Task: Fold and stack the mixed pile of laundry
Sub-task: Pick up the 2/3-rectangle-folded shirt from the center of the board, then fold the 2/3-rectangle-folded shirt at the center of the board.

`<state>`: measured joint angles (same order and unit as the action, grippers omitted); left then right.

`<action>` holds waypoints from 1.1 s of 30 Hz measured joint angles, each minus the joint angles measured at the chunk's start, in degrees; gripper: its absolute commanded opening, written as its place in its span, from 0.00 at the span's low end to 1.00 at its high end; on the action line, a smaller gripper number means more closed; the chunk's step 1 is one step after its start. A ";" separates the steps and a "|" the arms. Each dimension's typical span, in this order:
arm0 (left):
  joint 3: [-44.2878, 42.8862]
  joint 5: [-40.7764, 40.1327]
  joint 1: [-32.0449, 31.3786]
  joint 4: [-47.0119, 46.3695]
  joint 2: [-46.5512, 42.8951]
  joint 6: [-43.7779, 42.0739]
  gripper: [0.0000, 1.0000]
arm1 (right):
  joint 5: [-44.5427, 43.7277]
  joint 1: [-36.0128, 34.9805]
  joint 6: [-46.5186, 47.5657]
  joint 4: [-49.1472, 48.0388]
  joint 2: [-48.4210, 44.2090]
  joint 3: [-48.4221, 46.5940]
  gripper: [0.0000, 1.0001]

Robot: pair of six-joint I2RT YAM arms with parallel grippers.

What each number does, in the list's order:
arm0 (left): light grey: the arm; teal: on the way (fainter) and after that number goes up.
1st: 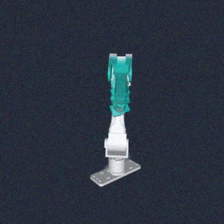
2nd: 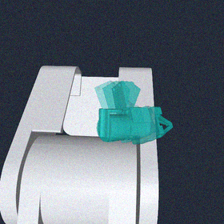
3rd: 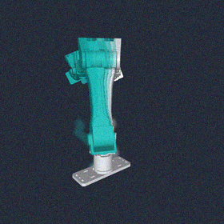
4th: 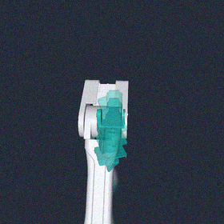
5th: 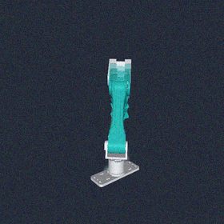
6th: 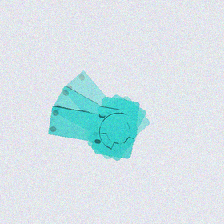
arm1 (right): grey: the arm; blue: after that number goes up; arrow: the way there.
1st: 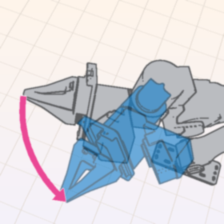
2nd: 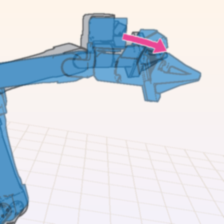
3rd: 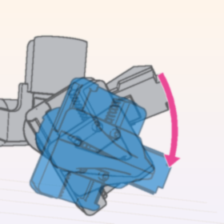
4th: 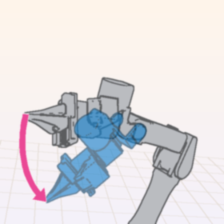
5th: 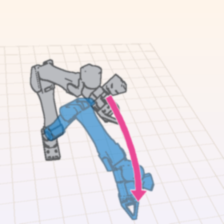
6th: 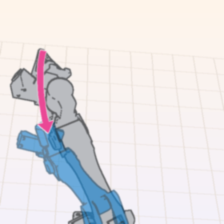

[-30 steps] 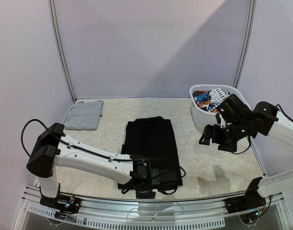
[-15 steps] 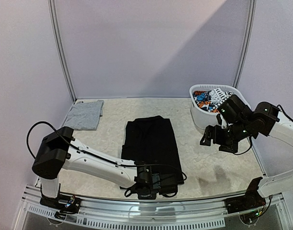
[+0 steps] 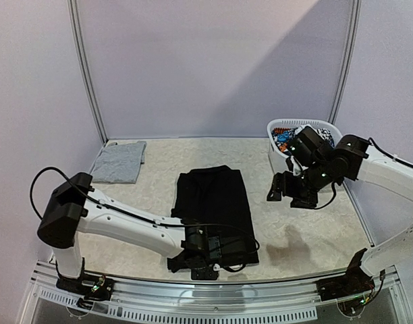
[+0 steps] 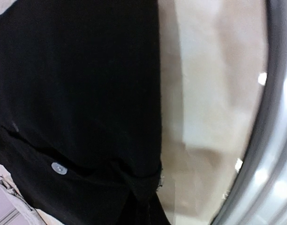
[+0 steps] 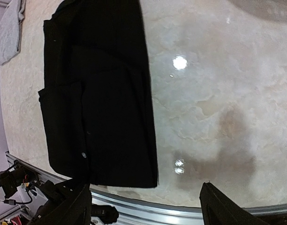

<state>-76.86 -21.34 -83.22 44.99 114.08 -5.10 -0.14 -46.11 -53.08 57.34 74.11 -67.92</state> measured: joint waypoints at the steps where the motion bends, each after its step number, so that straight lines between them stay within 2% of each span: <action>1: -0.02 0.96 -0.02 0.92 -0.96 0.20 0.00 | 0.66 0.00 0.52 -0.83 1.31 -0.85 0.76; 6: -1.57 5.14 -0.02 7.10 -7.30 0.72 0.00 | 4.85 -0.04 2.93 -5.55 9.46 -6.49 0.59; 11: -5.09 8.31 0.00 13.29 -11.72 0.85 0.00 | 9.35 -1.20 5.07 -10.21 17.14 -11.47 0.35; 15: -8.15 10.03 0.00 17.86 -12.90 0.87 0.00 | 13.27 -3.58 6.75 -13.29 22.91 -15.02 0.19; 21: -12.17 12.00 -0.02 23.26 -13.35 1.11 0.00 | 19.98 -6.78 8.26 -17.92 29.16 -15.39 0.01; 27: -16.09 12.72 -0.02 26.86 -13.38 1.05 0.00 | 24.35 -7.63 8.83 -20.85 32.41 -14.23 0.00; 33: -19.30 12.66 0.09 28.98 -13.38 0.72 0.00 | 25.86 -7.80 8.63 -22.05 32.48 -7.76 0.00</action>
<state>-96.16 -8.69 -83.13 73.97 100.71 -4.38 25.71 -53.91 -44.45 35.29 106.59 -75.68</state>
